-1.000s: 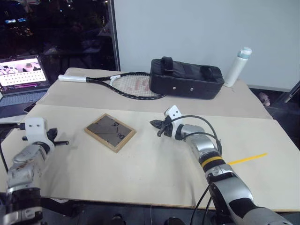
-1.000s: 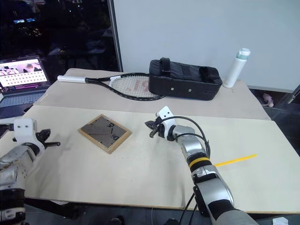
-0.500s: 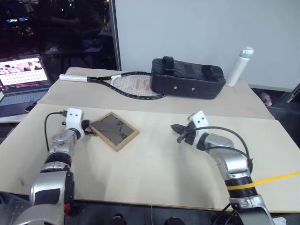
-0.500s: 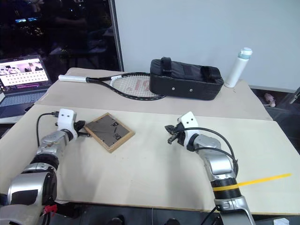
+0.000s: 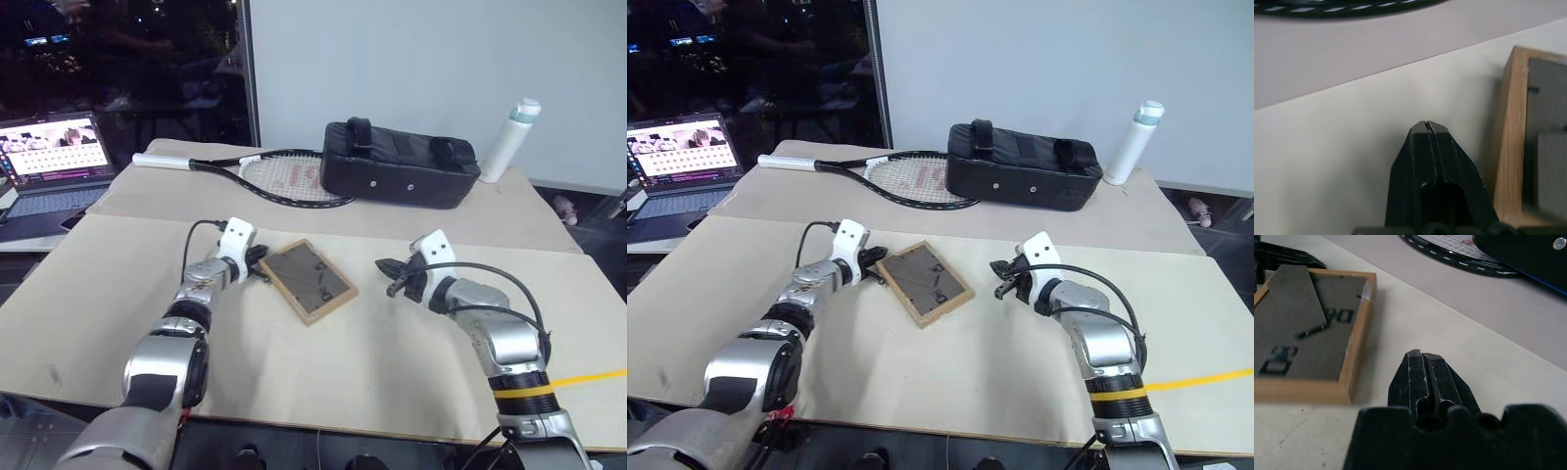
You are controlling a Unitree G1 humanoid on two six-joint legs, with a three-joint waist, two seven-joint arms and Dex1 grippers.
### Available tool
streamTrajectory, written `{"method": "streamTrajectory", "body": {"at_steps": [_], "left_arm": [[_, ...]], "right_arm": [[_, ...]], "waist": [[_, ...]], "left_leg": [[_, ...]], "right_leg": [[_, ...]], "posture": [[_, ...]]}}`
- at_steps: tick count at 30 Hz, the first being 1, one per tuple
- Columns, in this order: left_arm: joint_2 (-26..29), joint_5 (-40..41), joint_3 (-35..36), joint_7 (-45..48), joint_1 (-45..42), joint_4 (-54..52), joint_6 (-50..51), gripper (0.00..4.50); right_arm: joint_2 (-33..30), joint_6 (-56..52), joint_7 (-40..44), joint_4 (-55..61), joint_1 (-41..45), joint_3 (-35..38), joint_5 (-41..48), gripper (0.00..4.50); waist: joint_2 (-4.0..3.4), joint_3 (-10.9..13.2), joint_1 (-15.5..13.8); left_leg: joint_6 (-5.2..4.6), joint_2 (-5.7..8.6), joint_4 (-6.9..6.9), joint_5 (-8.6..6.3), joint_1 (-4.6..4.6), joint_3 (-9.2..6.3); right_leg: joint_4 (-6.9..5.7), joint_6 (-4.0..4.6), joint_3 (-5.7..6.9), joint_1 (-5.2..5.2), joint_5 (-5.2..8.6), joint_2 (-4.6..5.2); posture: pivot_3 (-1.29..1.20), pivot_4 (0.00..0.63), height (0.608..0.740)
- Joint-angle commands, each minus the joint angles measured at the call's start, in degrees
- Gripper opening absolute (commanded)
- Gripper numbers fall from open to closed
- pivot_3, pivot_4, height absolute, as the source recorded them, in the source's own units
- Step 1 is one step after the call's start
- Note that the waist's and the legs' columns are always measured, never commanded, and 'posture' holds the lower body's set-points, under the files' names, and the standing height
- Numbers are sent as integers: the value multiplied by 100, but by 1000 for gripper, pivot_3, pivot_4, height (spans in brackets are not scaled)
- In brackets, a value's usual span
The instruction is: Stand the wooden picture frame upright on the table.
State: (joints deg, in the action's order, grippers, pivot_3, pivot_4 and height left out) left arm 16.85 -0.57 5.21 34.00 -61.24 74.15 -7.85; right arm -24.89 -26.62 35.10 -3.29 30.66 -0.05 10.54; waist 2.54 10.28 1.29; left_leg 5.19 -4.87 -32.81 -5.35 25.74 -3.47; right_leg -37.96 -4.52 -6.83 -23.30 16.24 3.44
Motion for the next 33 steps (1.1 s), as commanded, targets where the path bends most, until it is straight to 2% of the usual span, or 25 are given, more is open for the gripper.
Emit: {"method": "streamTrajectory", "body": {"at_steps": [1, 5, 7, 10, 13, 15, 17, 21, 25, 30, 33], "left_arm": [[-64, -81, -36, -47, -257, -30, -201, 0], [-31, -98, 16, -320, -347, -14, -169, 0], [173, -85, 85, -587, -359, -39, -16, 0], [491, 90, 274, -578, -211, -220, 290, 0], [647, 293, 281, -83, 549, -1089, 908, 0], [621, 505, 174, 225, 1408, -2432, 1714, 0], [482, 799, -56, 328, 2496, -4315, 2786, 0], [-1, 1237, -477, 36, 3582, -6603, 4208, 0], [-427, 1418, -770, -129, 3755, -7398, 4835, 0], [-290, 1504, -1002, 69, 3754, -7652, 5204, 0], [-121, 1535, -1078, 180, 3797, -7729, 5317, 0]], "right_arm": [[99, 581, -5, -964, 441, 88, -56, 20], [356, 1446, -206, -2713, 891, -149, -478, 20], [589, 1881, -173, -3397, 1087, -241, -573, 20], [800, 2285, -41, -3921, 1252, -248, -610, 20], [904, 2494, 210, -4076, 1267, -262, -582, 20], [967, 2555, 365, -4006, 1176, -311, -583, 20], [1023, 2567, 544, -3784, 1005, -404, -590, 20], [1064, 2461, 777, -3248, 723, -509, -558, 20], [1048, 2138, 1009, -2345, 339, -676, -487, 20], [988, 1423, 1158, -745, -411, -1076, -440, 20], [925, 1179, 1112, -279, -635, -1206, -511, 20]], "waist": [[0, 0, 19], [0, 0, 74], [0, 0, 113], [-1, 1, 264], [-5, -1, 311], [-12, -5, 340], [-15, -8, 348], [-37, -24, 277], [-38, -25, 210], [-38, -25, 219], [-39, -26, 253]], "left_leg": [[0, 0, 0, 0, -1, -1], [-1, 0, 0, 1, -7, -2], [-1, 1, 2, 1, -8, -3], [-1, 0, 4, 1, -13, -3], [0, 0, 6, 1, -26, -5], [0, 0, 10, 1, -37, -4], [1, -2, 12, 1, -39, -3], [1, -3, 8, 0, -66, -4], [2, 1, -9, -1, -103, -3], [1, 2, -9, -1, -99, -3], [-2, 1, 1, -5, -100, -3]], "right_leg": [[-1, 0, 0, 0, 0, 0], [-4, 2, 0, 4, -1, 0], [-3, 3, 0, 6, -2, 0], [-6, 9, -3, 5, -5, -1], [-13, 2, -3, 15, -1, -2], [-12, 4, -4, 26, -2, -1], [-13, 17, -5, 27, -10, -1], [-10, 27, -3, 66, -15, -1], [-4, -11, -6, 110, 13, -1], [-3, -10, -11, 106, 20, -1], [-3, -6, -11, 103, 28, -1]], "posture": [[0, 150, 721], [0, 150, 721], [0, 150, 721], [0, 150, 721], [0, 150, 721], [0, 150, 721], [0, 150, 721], [0, 150, 721], [0, 150, 721], [0, 150, 721], [0, 150, 721]]}}
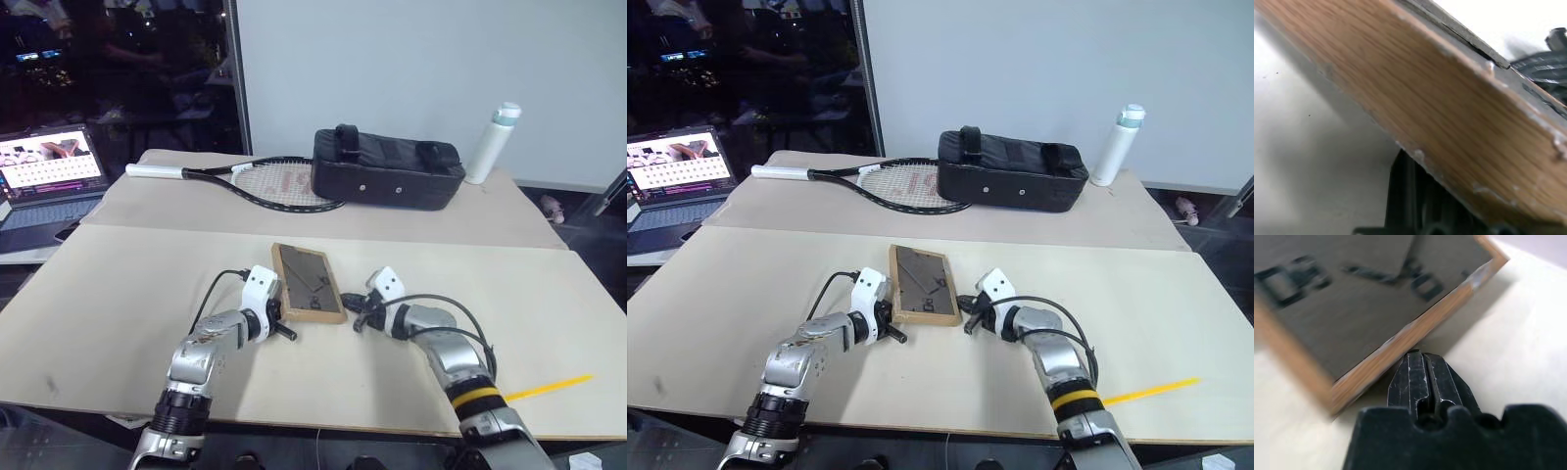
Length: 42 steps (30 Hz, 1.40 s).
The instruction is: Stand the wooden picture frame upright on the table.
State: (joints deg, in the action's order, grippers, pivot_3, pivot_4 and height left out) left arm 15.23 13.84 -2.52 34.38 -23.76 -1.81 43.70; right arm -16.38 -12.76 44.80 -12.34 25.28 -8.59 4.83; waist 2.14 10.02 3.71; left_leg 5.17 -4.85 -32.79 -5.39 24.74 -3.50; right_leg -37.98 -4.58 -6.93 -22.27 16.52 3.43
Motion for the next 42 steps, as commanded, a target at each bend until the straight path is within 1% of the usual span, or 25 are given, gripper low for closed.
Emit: {"method": "streamTrajectory", "body": {"at_steps": [1, 5, 8, 10, 12, 16, 18, 19, 21, 22, 23, 24, 25, 26, 28, 29, 31, 34, 35, 36, 38, 40, 42], "left_arm": [[133, 78, -352, 199, 82, -170, 196, 0], [737, 101, -332, 424, 352, -432, 473, 0], [1375, -51, -208, 546, 532, -496, 273, 0], [1886, -180, 14, 646, 506, -476, -111, 0], [2150, 39, 384, 652, 324, -390, -50, 0], [2693, 154, 648, 852, 148, -257, -14, 0], [2746, 543, 995, 870, 51, -349, 534, 0], [2679, 785, 1235, 790, 4, -435, 885, 0], [2205, 1430, 1941, 378, -203, -618, 1915, 0], [1939, 1694, 2306, 151, -314, -822, 2612, 0], [1750, 1813, 2554, -46, -421, -1005, 3249, 0], [1613, 2115, 2825, -80, -588, -1021, 4035, 257], [1467, 2526, 3123, -140, -716, -943, 4524, 516], [1426, 3169, 3327, -209, -766, -742, 4777, 730], [1468, 4138, 3458, -630, -696, -430, 4880, 1593], [1489, 4492, 3458, -919, -653, -300, 4880, 1977], [1417, 4976, 3438, -1644, -630, -68, 4880, 2714], [1142, 5624, 3300, -2737, -651, 264, 4880, 3816], [996, 5844, 3337, -3073, -677, 356, 4880, 4251], [828, 6058, 3418, -3415, -701, 453, 4880, 4474], [685, 6468, 3337, -3948, -591, 565, 4880, 4474], [510, 6953, 3221, -4517, -421, 702, 4880, 4474], [390, 7377, 3018, -4982, -298, 761, 4861, 4474]], "right_arm": [[59, -256, 101, 708, -132, -358, 29, 20], [-44, -479, -5, 882, -138, -197, 66, 20], [-165, -684, 59, 1118, -147, -145, 176, 20], [-250, -865, 128, 1337, -193, -132, 261, 20], [-330, -1037, 177, 1518, -245, -130, 343, 20], [-516, -1173, 252, 1631, -290, -109, 428, 20], [-660, -1178, 338, 1627, -263, -54, 472, 20], [-737, -1176, 399, 1630, -235, -12, 505, 20], [-923, -1096, 573, 1620, -164, 36, 551, 20], [-1059, -1010, 737, 1624, -114, 50, 594, 20], [-1159, -954, 867, 1625, -68, 65, 644, 20], [-1245, -912, 995, 1626, -3, 86, 711, 3], [-1306, -860, 1082, 1601, 53, 87, 753, 0], [-1365, -800, 1175, 1565, 113, 83, 780, 0], [-1439, -676, 1313, 1464, 236, 59, 793, 0], [-1451, -632, 1346, 1395, 300, 51, 796, 0], [-1450, -514, 1350, 1191, 413, 18, 735, 0], [-1411, -207, 1254, 684, 547, -60, 509, 0], [-1382, -135, 1206, 548, 581, -75, 459, 0], [-1355, -73, 1152, 432, 610, -94, 399, 0], [-1371, 155, 1113, 283, 673, -198, 207, 0], [-1283, 172, 1073, 259, 737, -155, 255, 0], [-1209, 201, 1046, 223, 758, -159, 265, 0]], "waist": [[0, 0, 14], [0, 0, 58], [0, 0, 46], [0, 0, 69], [1, 1, 63], [8, 6, 18], [8, 6, -35], [8, 6, -64], [8, 7, -105], [9, 7, -120], [10, 9, -126], [14, 15, -130], [19, 18, -120], [20, 18, -110], [21, 18, -50], [21, 18, -24], [21, 18, 17], [22, 19, 9], [22, 19, 4], [23, 19, -4], [23, 19, -27], [23, 19, -34], [23, 19, -35]], "left_leg": [[0, 0, 0, 0, 0, 0], [1, -1, 0, -1, -2, 1], [1, -2, 2, -1, -3, 1], [2, -3, 2, -2, -2, 3], [3, -5, 6, -3, -3, 4], [3, -5, 5, -3, 13, 4], [3, -2, 1, -2, 49, 4], [2, -2, -2, -2, 68, 4], [2, -2, -3, -1, 88, 4], [2, -1, -3, -2, 89, 4], [1, -2, -2, -2, 89, 2], [1, -1, -4, -2, 90, 2], [1, 0, -10, -1, 97, 1], [1, 0, -10, -1, 97, -2], [1, -1, -8, -1, 89, -5], [1, -2, -5, -1, 81, -5], [1, -2, -4, -1, 77, -6], [1, 0, -12, -1, 76, -5], [1, 0, -14, -1, 76, -5], [1, 1, -16, -1, 77, -5], [1, 2, -16, -1, 79, -5], [1, 2, -13, -1, 81, -5], [1, 2, -11, -1, 80, -5]], "right_leg": [[0, 0, 0, 0, 0, 0], [0, 2, -1, -1, 2, 0], [1, 4, -1, -2, 3, 0], [3, 5, -3, -5, 3, 0], [-1, 10, -4, -10, 6, -1], [2, 16, -3, -26, 9, 0], [5, 11, -4, -54, 6, 1], [3, 6, -4, -71, 3, 2], [2, 4, -3, -88, 2, 1], [-1, 4, -2, -88, 3, 1], [1, 4, 0, -88, 3, 0], [1, 4, 0, -88, 3, 0], [-2, 0, 1, -89, 5, 1], [-3, 0, 2, -89, 5, -1], [-7, 0, 3, -87, 5, -2], [-8, 0, 2, -83, 5, -2], [-9, 1, 1, -80, 4, -2], [-8, 0, -1, -73, 0, -1], [-7, -1, -1, -73, -1, -1], [-6, -2, -1, -72, -1, 0], [-6, -2, -1, -74, -2, 0], [-6, 1, -2, -77, -4, 0], [-8, 33, -5, -77, -22, 0]], "posture": [[0, 150, 721], [0, 150, 721], [0, 150, 721], [0, 150, 721], [0, 150, 721], [0, 150, 721], [0, 150, 721], [0, 150, 721], [0, 150, 721], [0, 150, 721], [0, 150, 721], [0, 150, 721], [0, 150, 721], [0, 150, 721], [0, 150, 721], [0, 150, 721], [0, 150, 721], [0, 150, 721], [0, 150, 721], [0, 150, 721], [0, 150, 721], [0, 150, 721], [0, 150, 721]]}}
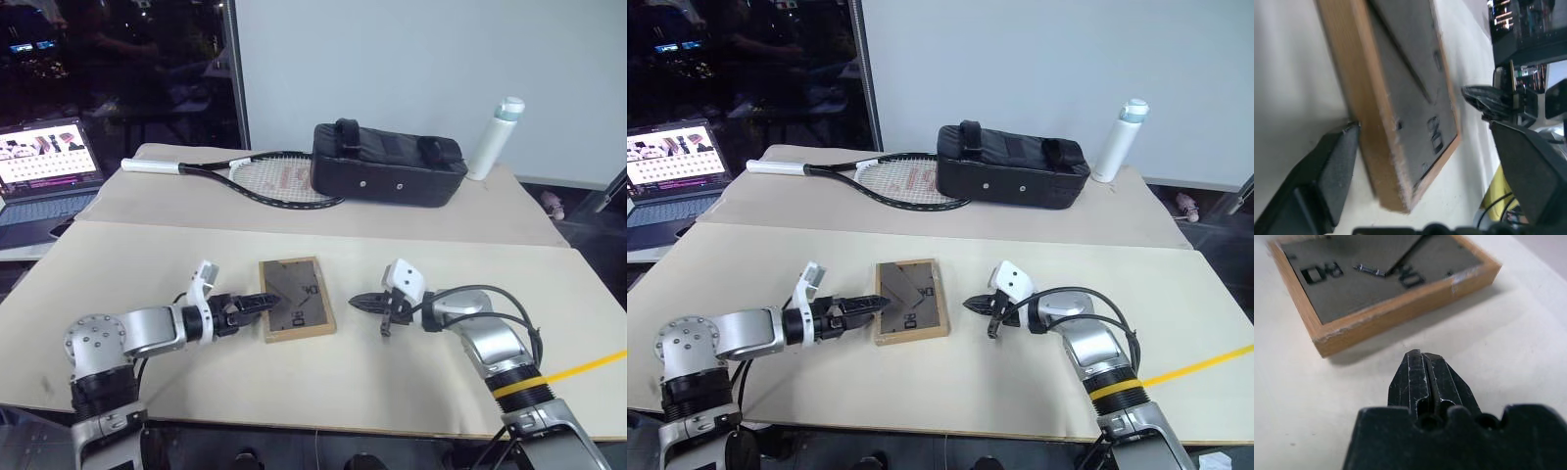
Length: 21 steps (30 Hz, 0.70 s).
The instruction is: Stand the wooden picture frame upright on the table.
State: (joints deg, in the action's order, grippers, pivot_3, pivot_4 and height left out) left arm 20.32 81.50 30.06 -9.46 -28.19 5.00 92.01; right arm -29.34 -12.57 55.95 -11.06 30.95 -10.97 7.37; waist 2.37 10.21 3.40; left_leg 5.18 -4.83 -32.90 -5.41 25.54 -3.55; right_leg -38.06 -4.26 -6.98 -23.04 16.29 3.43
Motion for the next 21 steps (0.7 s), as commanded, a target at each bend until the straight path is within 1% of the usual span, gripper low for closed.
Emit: {"method": "streamTrajectory", "body": {"at_steps": [1, 7, 11, 18, 20, 21], "left_arm": [[-180, 821, -390, -833, 196, 104, -49, 4474], [-286, 2251, -1414, -1975, 226, 342, -1021, 4474], [-167, 3029, -1927, -2355, 186, 334, -1630, 4474], [-46, 3150, -2176, -2216, 175, 234, -1943, 4474], [74, 3150, -2163, -2136, 207, 216, -1936, 3945], [200, 3150, -2107, -2044, 225, 216, -1891, 3837]], "right_arm": [[127, 209, -78, 77, 188, 55, -1, 0], [394, 211, -45, 244, 26, -153, -32, 0], [485, 61, -101, 502, -105, -227, -21, 0], [502, -52, -198, 684, -242, -235, -38, 0], [483, -68, -203, 699, -253, -219, -33, 0], [456, -60, -200, 684, -248, -198, -34, 0]], "waist": [[-1, -1, -18], [0, -4, -143], [-2, -6, -210], [-2, -6, -257], [-2, -6, -254], [-2, -6, -246]], "left_leg": [[0, 0, 0, 0, -1, -1], [1, 6, -5, 0, -19, -1], [2, 7, -4, -1, -29, -1], [3, 7, -1, -1, -27, 0], [3, 7, -1, -1, -27, 0], [3, 7, -1, -1, -27, 0]], "right_leg": [[0, 1, 1, 0, -1, -1], [8, -1, 1, 28, -1, 4], [28, -8, 2, 47, 4, 4], [38, -8, 4, 46, 2, 4], [38, -9, 5, 45, 3, 4], [38, -9, 4, 44, 4, 4]], "posture": [[0, 150, 721], [0, 150, 721], [0, 150, 721], [0, 150, 721], [0, 150, 721], [0, 150, 721]]}}
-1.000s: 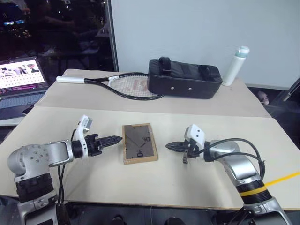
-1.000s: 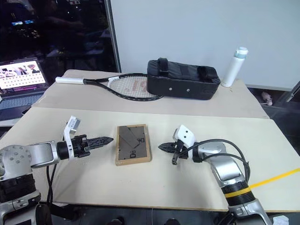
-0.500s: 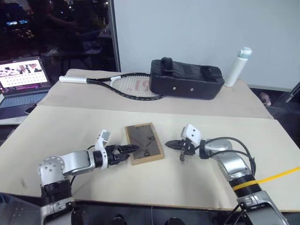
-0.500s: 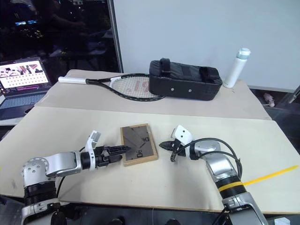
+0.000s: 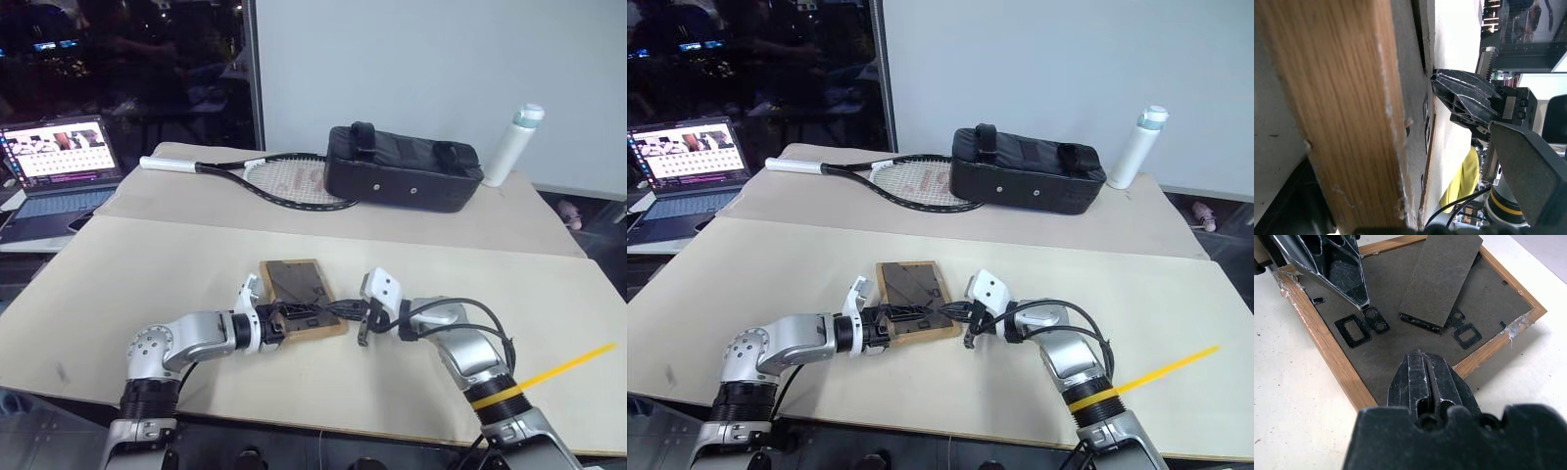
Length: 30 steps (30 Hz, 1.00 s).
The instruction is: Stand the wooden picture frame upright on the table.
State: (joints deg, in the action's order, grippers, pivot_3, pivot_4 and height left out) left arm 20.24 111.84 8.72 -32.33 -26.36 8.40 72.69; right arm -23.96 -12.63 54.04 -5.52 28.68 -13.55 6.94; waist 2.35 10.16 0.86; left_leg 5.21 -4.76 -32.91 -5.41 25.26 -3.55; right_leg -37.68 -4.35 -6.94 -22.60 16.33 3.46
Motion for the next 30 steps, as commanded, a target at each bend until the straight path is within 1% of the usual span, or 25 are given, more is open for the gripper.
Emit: {"method": "streamTrajectory", "body": {"at_steps": [1, 6, 8, 13, 18, 20, 22, 24, 25, 26, 27, 30], "left_arm": [[333, 116, 82, 333, 54, -118, 78, 3472], [826, 116, 102, 875, -28, -45, 255, 1673], [1006, 116, 63, 1154, -153, -26, 328, 1151], [1343, 116, -128, 1978, -643, -40, 528, 1142], [1529, 36, -440, 2591, -1047, -102, 619, 1142], [1604, -197, -511, 2939, -1184, -196, 711, 1142], [1674, -452, -586, 3218, -1257, -250, 777, 1142], [1717, -941, -684, 3509, -1440, -128, 826, 1142], [1720, -1153, -715, 3642, -1558, -25, 831, 1142], [1711, -1320, -736, 3777, -1672, 59, 832, 1142], [1690, -1449, -749, 3912, -1761, 105, 840, 1142], [1591, -1819, -783, 4275, -1914, 127, 908, 1142]], "right_arm": [[-112, -45, -11, 102, -6, 86, 3, 0], [-355, -121, -56, -35, 183, 397, 95, 0], [-547, -241, 13, -89, 315, 652, 271, 0], [-664, -1117, 136, -1, 865, 1336, 1159, 0], [-544, -1700, 191, 242, 1245, 1503, 1714, 0], [-538, -1996, 278, 393, 1331, 1520, 1979, 0], [-559, -2119, 280, 473, 1368, 1510, 2060, 0], [-621, -2452, 373, 733, 1453, 1504, 2329, 586], [-633, -2611, 392, 860, 1492, 1514, 2457, 745], [-637, -2731, 374, 952, 1517, 1505, 2531, 1021], [-639, -2804, 356, 1005, 1526, 1483, 2560, 1451], [-688, -2903, 294, 1070, 1490, 1339, 2479, 2426]], "waist": [[0, 0, 18], [0, 0, 13], [0, 1, 9], [1, 3, -1], [1, 3, 23], [0, 4, 19], [-1, 4, 20], [-1, 5, 14], [-1, 5, 11], [-2, 5, 6], [-1, 5, 5], [-1, 5, 4]], "left_leg": [[0, 0, 0, 0, 0, 0], [1, -1, 7, 1, 2, 1], [1, -1, 7, 1, 8, 2], [3, -1, 7, 3, 43, 2], [3, -1, 15, 2, 52, 1], [3, -2, 18, 2, 60, 1], [3, -1, 18, 2, 66, 0], [2, -1, 16, 2, 68, 1], [2, -1, 16, 2, 68, 0], [2, -1, 15, 2, 67, 0], [3, -1, 14, 2, 68, 0], [3, -1, 13, 2, 69, 1]], "right_leg": [[0, 0, 0, -1, 0, 0], [1, -1, 0, -8, 1, -1], [3, -1, -1, -13, 1, -1], [-3, 0, -1, -52, -1, -1], [4, 9, -1, -56, -5, -1], [3, 11, 0, -64, -6, -2], [3, 13, 1, -69, -7, -1], [3, 13, 1, -69, -7, -1], [2, 13, 1, -69, -7, -1], [2, 13, 3, -70, -7, -1], [2, 12, 2, -70, -6, -1], [4, 4, 3, -70, -2, -1]], "posture": [[0, 150, 721], [0, 150, 721], [0, 150, 721], [0, 150, 721], [0, 150, 721], [0, 150, 721], [0, 150, 721], [0, 150, 721], [0, 150, 721], [0, 150, 721], [0, 150, 721], [0, 150, 721]]}}
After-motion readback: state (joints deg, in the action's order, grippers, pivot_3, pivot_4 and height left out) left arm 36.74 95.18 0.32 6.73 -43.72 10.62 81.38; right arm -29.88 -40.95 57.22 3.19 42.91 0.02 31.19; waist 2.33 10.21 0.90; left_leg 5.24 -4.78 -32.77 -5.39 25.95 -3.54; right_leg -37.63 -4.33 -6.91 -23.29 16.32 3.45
